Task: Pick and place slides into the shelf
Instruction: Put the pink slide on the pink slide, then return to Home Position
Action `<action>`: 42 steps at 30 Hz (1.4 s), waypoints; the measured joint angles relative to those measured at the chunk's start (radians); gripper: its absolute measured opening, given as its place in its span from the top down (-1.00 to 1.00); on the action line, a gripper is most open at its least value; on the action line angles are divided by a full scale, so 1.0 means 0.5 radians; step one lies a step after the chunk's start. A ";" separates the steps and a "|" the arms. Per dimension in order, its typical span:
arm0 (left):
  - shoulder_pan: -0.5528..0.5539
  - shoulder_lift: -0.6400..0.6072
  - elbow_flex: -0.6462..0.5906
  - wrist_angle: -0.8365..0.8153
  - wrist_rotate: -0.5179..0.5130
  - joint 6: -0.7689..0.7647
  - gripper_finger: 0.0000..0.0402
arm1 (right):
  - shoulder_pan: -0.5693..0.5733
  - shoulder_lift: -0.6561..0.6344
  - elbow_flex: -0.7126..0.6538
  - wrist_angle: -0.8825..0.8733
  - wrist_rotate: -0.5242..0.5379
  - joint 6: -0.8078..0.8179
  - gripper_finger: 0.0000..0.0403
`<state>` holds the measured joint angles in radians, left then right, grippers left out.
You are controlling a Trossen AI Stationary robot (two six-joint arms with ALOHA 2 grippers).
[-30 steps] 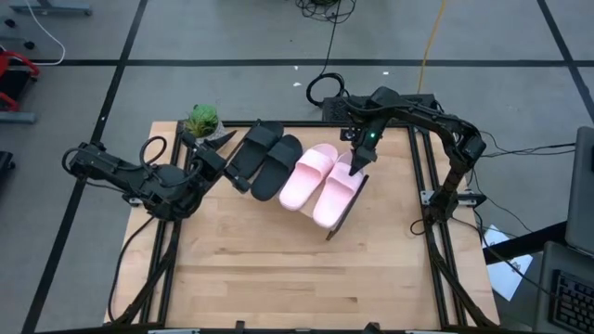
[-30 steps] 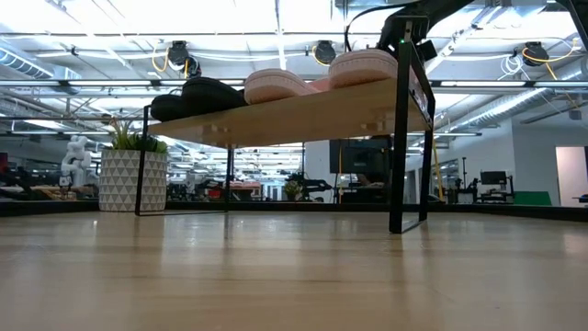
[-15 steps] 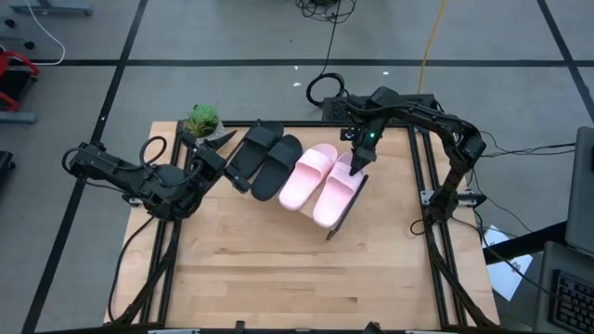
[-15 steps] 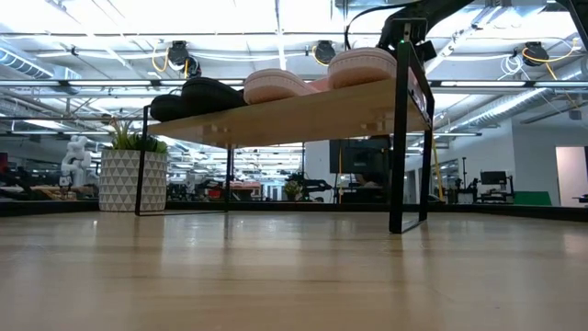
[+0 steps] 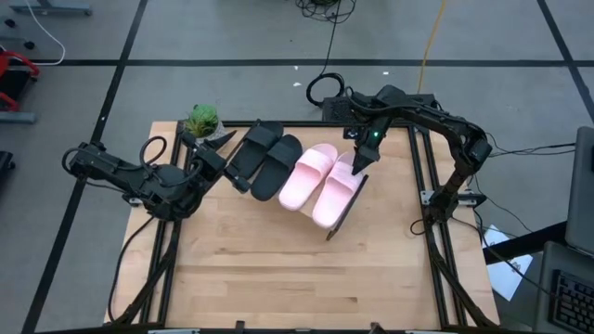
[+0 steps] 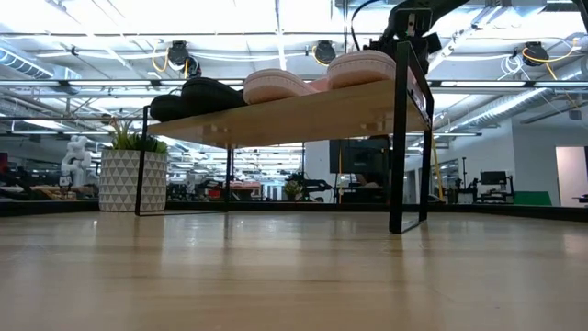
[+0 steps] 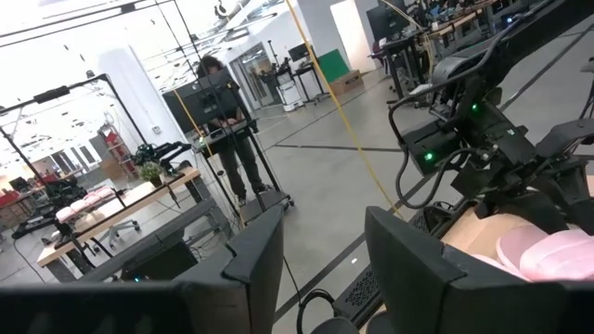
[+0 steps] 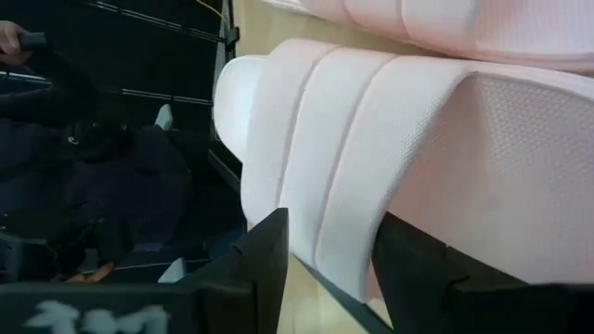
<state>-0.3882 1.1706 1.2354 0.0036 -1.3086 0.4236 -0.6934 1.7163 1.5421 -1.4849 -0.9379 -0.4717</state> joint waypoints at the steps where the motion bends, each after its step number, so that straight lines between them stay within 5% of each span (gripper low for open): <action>1: 0.000 0.000 0.000 0.000 0.001 0.000 0.21 | -0.001 -0.012 0.000 0.000 0.002 0.000 0.30; 8: 0.000 0.000 0.000 0.001 0.001 0.000 0.21 | -0.001 -0.043 0.001 -0.001 0.208 0.030 0.30; 26: -0.017 -0.007 0.000 0.014 -0.009 0.095 0.21 | -0.032 -0.109 0.001 -0.002 0.207 0.059 0.30; 35: -0.216 -0.137 0.001 0.628 -0.229 0.703 0.21 | -0.169 -0.370 0.001 0.017 0.458 0.352 0.30; 42: -0.426 -0.293 0.002 0.753 -0.290 0.645 0.21 | -0.181 -0.726 0.001 0.173 0.459 0.489 0.30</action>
<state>-0.6009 1.0240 1.2362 0.3803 -1.4533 0.7460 -0.7841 1.3535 1.5425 -1.3985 -0.7085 -0.2271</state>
